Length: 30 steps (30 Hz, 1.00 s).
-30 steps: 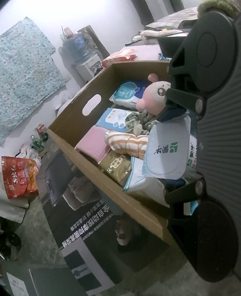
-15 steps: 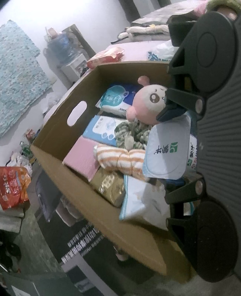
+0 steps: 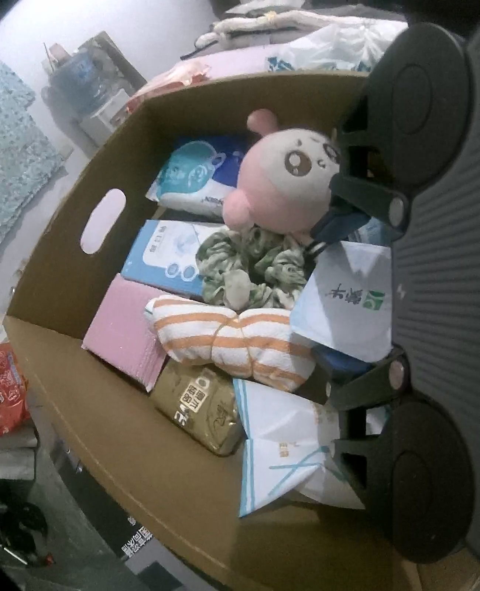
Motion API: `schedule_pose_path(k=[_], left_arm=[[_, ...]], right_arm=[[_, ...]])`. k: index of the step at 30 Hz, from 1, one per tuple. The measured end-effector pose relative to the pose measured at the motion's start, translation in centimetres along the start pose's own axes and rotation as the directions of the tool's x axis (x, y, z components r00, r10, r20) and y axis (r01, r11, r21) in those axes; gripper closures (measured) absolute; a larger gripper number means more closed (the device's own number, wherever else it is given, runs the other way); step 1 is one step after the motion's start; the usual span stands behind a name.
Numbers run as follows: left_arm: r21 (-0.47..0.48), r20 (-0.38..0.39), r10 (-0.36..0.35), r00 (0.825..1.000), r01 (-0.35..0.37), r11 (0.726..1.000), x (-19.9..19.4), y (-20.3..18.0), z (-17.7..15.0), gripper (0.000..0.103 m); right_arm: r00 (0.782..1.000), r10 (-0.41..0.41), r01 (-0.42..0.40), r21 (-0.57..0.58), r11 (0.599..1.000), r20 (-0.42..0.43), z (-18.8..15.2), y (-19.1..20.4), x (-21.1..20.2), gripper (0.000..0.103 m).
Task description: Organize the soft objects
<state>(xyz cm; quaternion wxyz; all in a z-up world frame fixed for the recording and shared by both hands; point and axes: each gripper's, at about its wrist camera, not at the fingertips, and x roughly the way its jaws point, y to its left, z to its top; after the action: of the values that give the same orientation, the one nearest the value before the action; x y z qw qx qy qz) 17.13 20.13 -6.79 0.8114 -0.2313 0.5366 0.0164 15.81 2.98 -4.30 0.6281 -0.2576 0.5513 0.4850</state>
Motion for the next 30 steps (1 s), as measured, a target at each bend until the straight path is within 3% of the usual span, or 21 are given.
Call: schedule_pose_path(k=[3,8,13,18,19,22,24,30], left_arm=[[0.022,0.01,0.018,1.0,-0.018,1.0,-0.5,0.0,0.0,0.053],[0.002,0.016,-0.02,1.0,0.02,1.0,-1.7,0.1,0.2,0.051],[0.04,0.057,0.013,0.998,-0.016,0.999,-3.3,0.3,-0.7,0.052],[0.0,0.113,-0.015,0.994,0.015,1.0,-6.0,1.9,-1.7,0.052],[-0.008,0.129,-0.026,0.991,0.027,1.0,-6.6,2.1,-1.9,0.051],[-0.016,0.201,-0.054,0.978,0.059,0.998,-8.9,2.5,-3.1,0.042],[-0.016,0.245,-0.061,0.967,0.067,0.998,-10.4,2.7,-4.1,0.031],[-0.085,0.37,-0.085,0.925,0.125,0.989,-13.7,4.5,-6.9,0.021]], right_arm=[[1.0,0.0,0.0,-0.003,1.0,-0.001,0.4,0.3,0.1,0.081],[1.0,0.002,-0.002,-0.002,1.0,0.0,0.8,0.3,0.5,0.081],[1.0,0.011,-0.011,-0.001,1.0,0.017,1.3,-0.5,1.1,0.079],[0.991,0.064,-0.067,0.026,0.997,0.12,1.1,-1.2,-1.5,0.064],[0.985,0.072,-0.077,0.029,0.997,0.155,1.0,-1.3,-2.3,0.055],[0.973,0.072,-0.077,0.017,0.997,0.22,0.9,-1.5,-4.2,0.049],[0.963,0.061,-0.072,0.03,0.997,0.264,1.0,-1.6,-5.2,0.047],[0.924,0.061,-0.115,0.122,0.986,0.376,2.5,-3.0,-5.6,0.035]])
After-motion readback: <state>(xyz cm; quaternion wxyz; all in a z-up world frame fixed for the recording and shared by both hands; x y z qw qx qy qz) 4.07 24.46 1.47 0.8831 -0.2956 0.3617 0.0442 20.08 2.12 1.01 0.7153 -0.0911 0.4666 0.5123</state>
